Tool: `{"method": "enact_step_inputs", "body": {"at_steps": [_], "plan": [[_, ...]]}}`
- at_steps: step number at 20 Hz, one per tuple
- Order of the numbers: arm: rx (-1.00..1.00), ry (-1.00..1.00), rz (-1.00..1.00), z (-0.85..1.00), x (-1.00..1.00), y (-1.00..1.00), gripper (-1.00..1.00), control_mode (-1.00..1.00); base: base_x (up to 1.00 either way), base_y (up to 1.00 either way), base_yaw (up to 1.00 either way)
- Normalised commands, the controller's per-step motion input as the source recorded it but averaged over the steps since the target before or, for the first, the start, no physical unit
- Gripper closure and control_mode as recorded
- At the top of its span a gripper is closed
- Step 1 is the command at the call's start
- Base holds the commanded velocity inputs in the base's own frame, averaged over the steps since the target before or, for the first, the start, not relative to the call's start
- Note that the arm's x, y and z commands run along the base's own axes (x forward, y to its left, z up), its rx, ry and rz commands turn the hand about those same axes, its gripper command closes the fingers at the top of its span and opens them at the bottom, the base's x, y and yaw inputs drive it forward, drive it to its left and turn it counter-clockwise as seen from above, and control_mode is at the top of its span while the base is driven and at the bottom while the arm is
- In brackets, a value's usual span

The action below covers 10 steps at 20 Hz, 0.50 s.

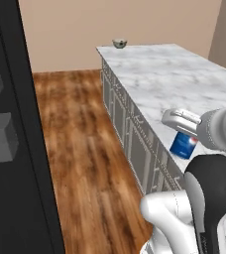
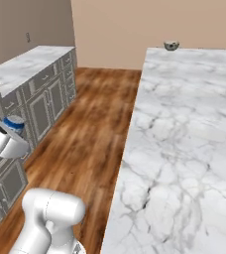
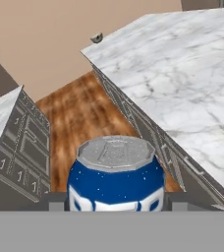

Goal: Open the fridge, grab two sodas, and place both sodas inside the bowl with ice on the dining counter.

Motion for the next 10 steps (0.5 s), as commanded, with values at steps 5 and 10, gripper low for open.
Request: {"method": "enact_step_inputs", "body": {"at_steps": [5, 10], "plan": [[0.0, 0.0, 0.0, 0.0, 0.0, 0.0, 1.0, 1.0, 0.95, -0.63, 0.23], [0.0, 0.0, 0.0, 0.0, 0.0, 0.0, 1.0, 1.0, 1.0, -0.64, 0.2]]}}
